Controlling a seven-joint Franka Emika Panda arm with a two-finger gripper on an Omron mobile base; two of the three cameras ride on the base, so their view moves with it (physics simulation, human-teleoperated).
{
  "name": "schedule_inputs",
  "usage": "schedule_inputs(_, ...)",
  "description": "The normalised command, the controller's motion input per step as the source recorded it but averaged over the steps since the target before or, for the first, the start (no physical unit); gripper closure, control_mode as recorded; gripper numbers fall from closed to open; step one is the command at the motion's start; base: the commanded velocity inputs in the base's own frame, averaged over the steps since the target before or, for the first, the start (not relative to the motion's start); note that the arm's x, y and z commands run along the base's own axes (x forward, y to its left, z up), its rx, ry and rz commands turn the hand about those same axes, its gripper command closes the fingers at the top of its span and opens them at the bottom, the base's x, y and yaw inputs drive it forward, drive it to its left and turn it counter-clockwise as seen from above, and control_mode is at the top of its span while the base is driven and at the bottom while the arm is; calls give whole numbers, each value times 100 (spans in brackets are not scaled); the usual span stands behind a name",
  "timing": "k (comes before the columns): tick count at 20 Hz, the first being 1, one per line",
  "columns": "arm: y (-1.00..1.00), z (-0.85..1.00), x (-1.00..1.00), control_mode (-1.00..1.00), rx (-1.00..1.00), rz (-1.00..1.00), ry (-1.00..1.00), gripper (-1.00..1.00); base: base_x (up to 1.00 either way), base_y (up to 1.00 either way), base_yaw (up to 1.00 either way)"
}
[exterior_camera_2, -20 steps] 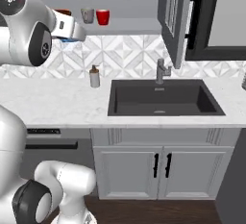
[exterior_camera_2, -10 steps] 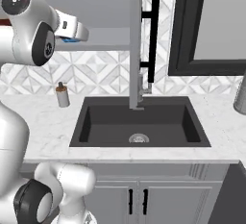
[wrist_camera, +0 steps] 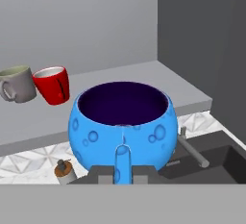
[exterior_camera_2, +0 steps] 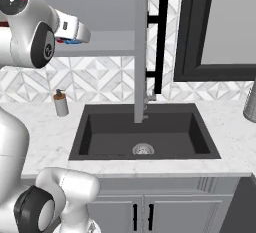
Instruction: Gather all objects into one cabinet and sort the glasses and bowls to opposite sides.
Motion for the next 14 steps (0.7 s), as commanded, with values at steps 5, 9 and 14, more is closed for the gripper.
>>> schedule_inputs(5,0,0,0,100,0,0,0,100,91,44,-12)
schedule_inputs(9,0,0,0,100,0,0,0,100,7,0,-2)
schedule_inputs(14,0,0,0,100,0,0,0,100,0,0,0)
